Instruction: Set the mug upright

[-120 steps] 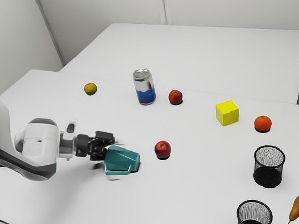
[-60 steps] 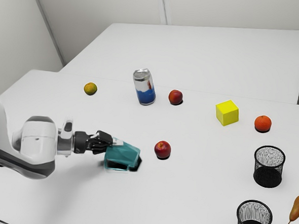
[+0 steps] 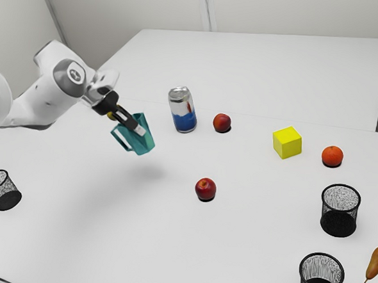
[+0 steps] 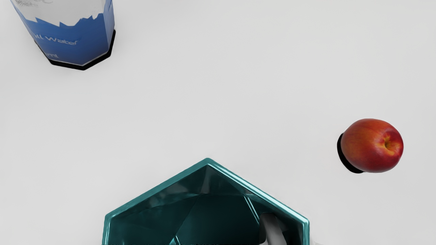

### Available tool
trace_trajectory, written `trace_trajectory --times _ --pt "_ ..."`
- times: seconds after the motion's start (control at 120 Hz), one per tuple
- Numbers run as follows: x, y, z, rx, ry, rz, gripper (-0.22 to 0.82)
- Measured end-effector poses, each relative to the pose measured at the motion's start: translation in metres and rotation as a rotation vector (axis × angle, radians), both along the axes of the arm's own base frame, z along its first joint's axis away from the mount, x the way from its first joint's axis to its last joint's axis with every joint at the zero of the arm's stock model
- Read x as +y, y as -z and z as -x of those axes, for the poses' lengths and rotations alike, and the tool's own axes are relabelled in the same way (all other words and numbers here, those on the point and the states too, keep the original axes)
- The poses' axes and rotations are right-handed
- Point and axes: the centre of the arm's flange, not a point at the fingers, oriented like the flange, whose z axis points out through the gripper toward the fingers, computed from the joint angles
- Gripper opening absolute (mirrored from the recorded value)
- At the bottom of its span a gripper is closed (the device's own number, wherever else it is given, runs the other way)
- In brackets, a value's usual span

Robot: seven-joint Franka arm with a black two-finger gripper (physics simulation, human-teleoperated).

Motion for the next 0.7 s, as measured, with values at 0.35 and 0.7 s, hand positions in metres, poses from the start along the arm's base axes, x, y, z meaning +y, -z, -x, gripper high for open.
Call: trace_trajectory --times 0.35,0.7 --pt "-0.043 0.066 0.004 0.061 -0.041 -0.306 -0.16" --pt "-0.071 0.074 -0.001 0.054 -0.132 -0.404 -0.18"
